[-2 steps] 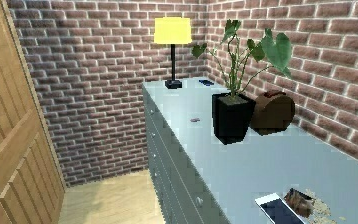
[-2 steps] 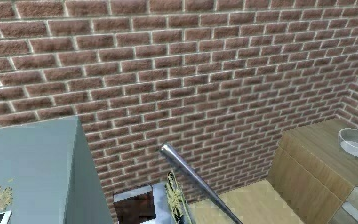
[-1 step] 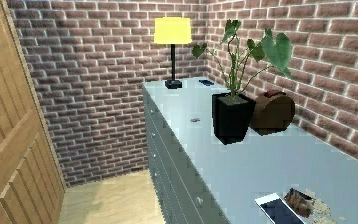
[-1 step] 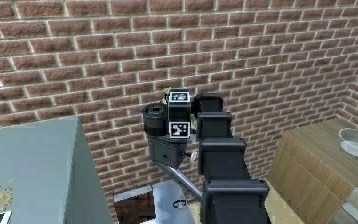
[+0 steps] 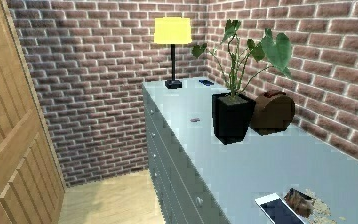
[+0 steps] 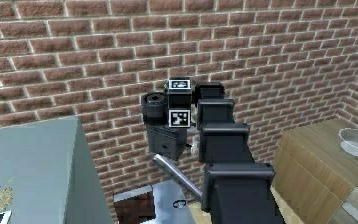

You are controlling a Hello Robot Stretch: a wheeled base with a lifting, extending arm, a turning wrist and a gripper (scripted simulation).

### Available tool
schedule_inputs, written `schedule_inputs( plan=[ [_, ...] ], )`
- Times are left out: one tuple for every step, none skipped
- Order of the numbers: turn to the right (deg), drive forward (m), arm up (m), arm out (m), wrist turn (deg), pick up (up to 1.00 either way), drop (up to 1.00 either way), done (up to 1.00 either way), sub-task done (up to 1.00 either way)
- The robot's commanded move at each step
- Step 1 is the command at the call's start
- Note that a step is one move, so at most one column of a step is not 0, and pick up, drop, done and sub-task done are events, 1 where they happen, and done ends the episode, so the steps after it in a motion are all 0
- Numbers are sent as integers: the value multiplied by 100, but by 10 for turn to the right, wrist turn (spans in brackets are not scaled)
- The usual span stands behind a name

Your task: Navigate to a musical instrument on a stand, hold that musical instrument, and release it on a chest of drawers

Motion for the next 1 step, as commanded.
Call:
schedule_inputs(
  plan=[
    [0, 0, 0, 0, -450, 0, 0, 0, 0]
  ],
)
